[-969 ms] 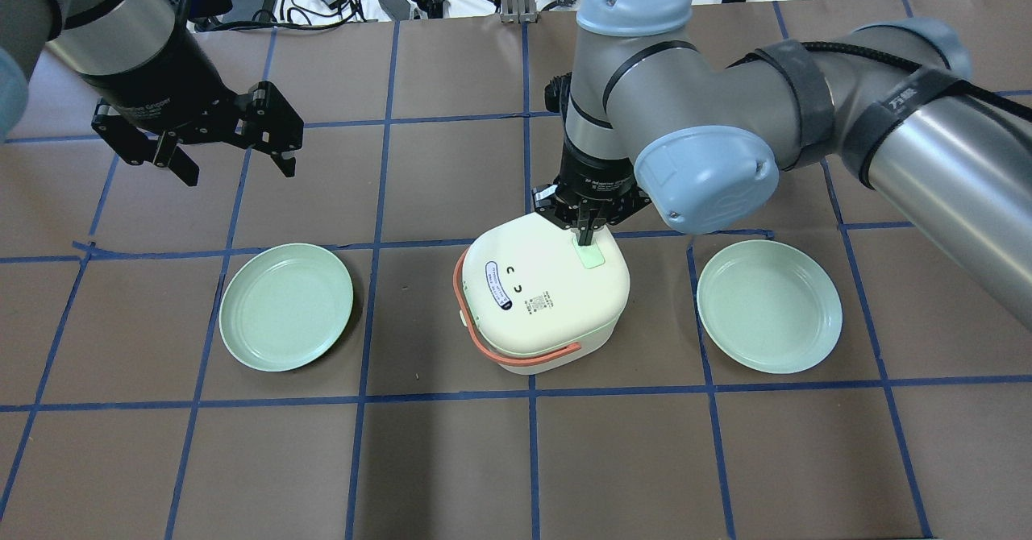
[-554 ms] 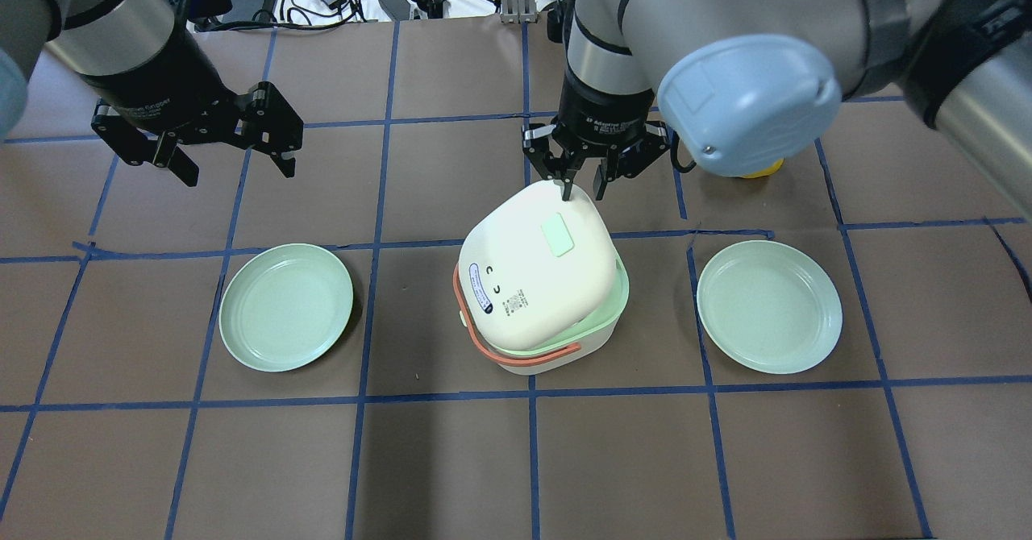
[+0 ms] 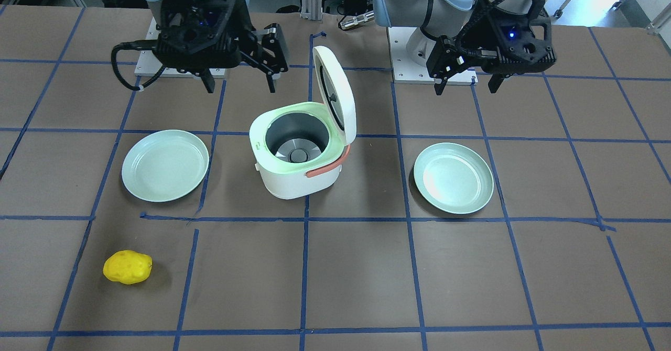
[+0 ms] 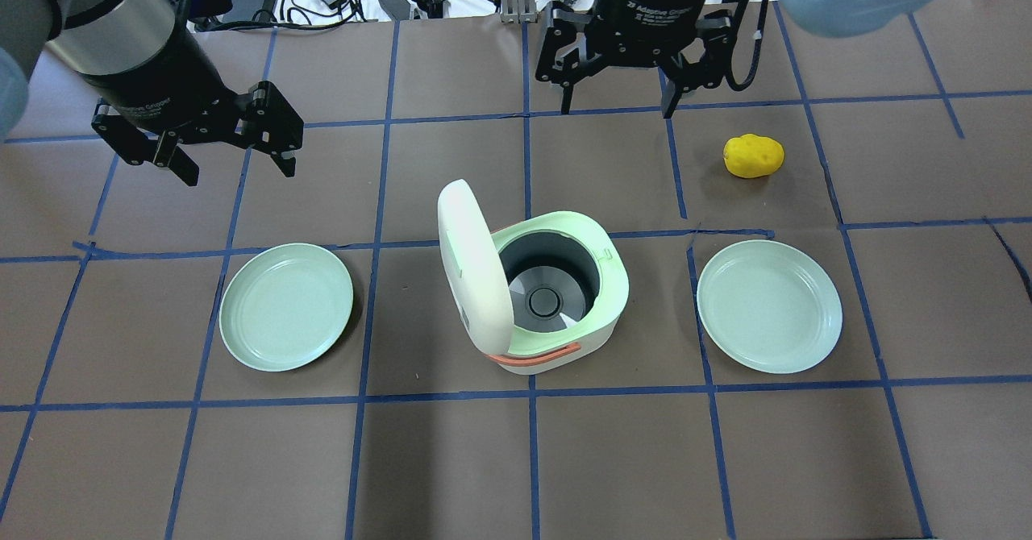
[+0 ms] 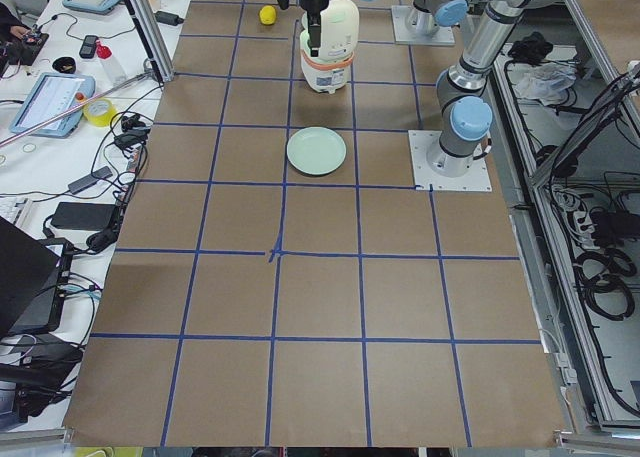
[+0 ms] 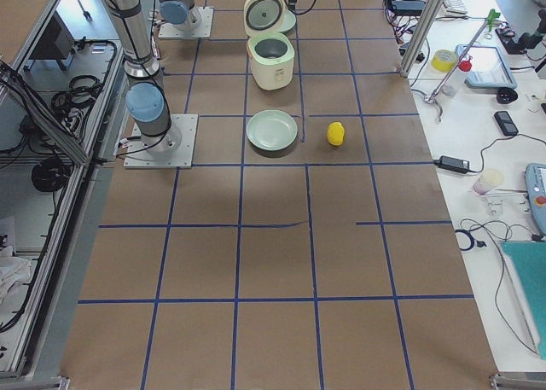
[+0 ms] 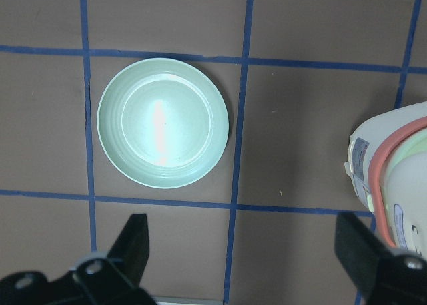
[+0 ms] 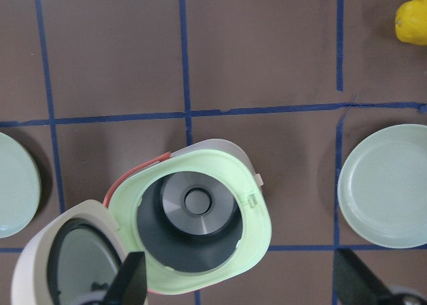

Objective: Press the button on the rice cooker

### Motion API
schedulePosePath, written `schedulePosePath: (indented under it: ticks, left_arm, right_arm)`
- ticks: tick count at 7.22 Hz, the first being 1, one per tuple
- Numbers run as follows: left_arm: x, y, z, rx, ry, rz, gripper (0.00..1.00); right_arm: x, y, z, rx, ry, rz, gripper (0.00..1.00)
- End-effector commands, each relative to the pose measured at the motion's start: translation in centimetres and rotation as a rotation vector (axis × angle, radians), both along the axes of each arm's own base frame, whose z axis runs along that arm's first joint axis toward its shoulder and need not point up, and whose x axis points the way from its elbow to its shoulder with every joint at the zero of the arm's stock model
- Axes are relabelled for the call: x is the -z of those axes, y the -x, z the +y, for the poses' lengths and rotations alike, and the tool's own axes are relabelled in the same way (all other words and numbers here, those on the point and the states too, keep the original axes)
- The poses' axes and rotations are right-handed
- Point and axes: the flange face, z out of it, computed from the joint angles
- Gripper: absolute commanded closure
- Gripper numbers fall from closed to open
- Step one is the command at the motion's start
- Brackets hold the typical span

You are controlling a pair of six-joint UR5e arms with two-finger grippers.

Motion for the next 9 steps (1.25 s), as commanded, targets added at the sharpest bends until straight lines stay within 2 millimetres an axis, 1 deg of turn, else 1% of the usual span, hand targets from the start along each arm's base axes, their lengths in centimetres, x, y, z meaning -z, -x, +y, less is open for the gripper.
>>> schedulePosePath:
  ticks: [1,2,3,4,5,6,9]
  left_arm:
    - [0.0,0.0,0.0,0.000,0.000,0.000,0.00]
    - [0.0,0.0,0.0,0.000,0.000,0.000,0.00]
    - [0.1,0.0,-0.1,0.000,-0.001,0.000,0.00]
    - [0.0,0.0,0.0,0.000,0.000,0.000,0.00]
    - [0.1,0.0,-0.1,0.000,-0.001,0.000,0.00]
    - [0.1,0.0,-0.1,0.000,-0.001,0.000,0.00]
    - [0.0,0.0,0.0,0.000,0.000,0.000,0.00]
  right_arm:
    - [0.1,7.0,-2.8,0.016,0.006,0.048,0.00]
    - [0.5,9.5,-3.5,0.050,-0.005,0.055,0.00]
    - [1.2,11.1,-3.9,0.011,-0.006,0.056,0.00]
    - [1.6,11.8,-4.1,0.018,-0.012,0.061,0.00]
    - [1.9,12.3,-4.0,0.015,-0.019,0.102,0.00]
    - [2.3,12.3,-3.9,0.027,-0.027,0.102,0.00]
    - [2.3,12.3,-4.0,0.016,-0.025,0.102,0.00]
